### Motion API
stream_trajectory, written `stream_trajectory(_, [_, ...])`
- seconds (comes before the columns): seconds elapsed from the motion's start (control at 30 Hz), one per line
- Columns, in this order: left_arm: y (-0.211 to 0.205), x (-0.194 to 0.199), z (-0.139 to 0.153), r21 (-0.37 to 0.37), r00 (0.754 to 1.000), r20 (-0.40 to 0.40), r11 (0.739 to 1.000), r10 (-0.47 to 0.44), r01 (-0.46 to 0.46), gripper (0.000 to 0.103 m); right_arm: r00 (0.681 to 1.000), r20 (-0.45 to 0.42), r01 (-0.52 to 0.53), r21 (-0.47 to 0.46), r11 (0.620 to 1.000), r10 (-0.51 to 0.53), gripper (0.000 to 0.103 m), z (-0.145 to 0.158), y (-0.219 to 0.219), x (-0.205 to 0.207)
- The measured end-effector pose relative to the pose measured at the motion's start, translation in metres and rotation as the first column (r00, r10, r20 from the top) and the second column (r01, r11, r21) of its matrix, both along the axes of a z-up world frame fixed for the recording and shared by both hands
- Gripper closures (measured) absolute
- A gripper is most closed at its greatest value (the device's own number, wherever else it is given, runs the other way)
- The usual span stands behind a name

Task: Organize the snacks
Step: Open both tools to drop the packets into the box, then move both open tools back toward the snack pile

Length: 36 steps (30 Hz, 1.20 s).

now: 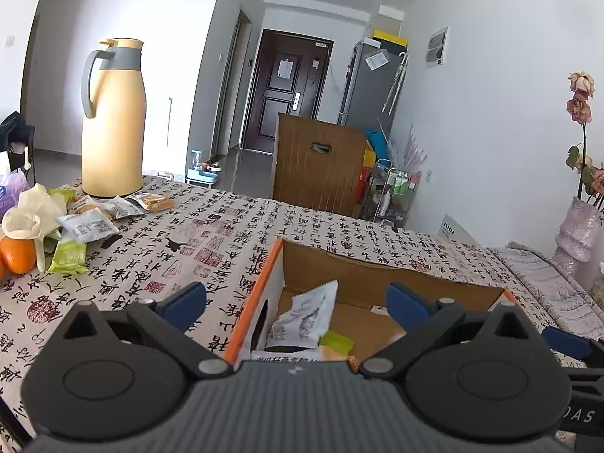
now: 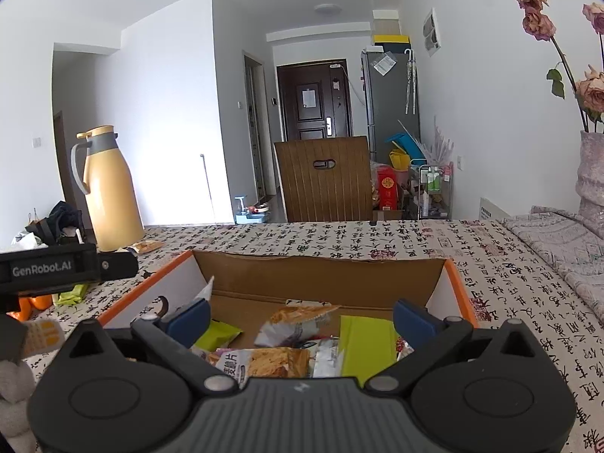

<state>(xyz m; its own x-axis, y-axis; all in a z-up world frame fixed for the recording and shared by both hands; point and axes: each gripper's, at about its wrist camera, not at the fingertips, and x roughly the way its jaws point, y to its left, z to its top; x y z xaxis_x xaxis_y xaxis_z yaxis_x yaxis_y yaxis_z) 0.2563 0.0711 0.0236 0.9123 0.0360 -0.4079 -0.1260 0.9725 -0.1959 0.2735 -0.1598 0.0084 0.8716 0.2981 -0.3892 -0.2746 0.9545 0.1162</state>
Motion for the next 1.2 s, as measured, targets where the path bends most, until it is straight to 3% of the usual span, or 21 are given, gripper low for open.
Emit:
stream_trajectory(0.33, [-0.007,-0.01,0.015,0.003,1.0,0.019,1.0,0.011,-0.011,0.0,1.0,0.023,0.015,-0.015,1.0,-0.015,0.0,0.013,0.001,-0.007])
stream_trajectory(0.67, [-0.012,-0.051,0.029,0.007,1.0,0.027,1.0,-0.002,0.002,0.0,0.999,0.044,0.011,-0.048,0.999,-0.009,0.0,0.031,0.0,-0.047])
stream_trajectory(1.2, [-0.025,-0.128,0.005,0.049,0.999,-0.023,0.999,-0.022,0.023,0.0,1.0,-0.017,0.017,-0.057,0.998,-0.018,0.0,0.012,-0.024,-0.126])
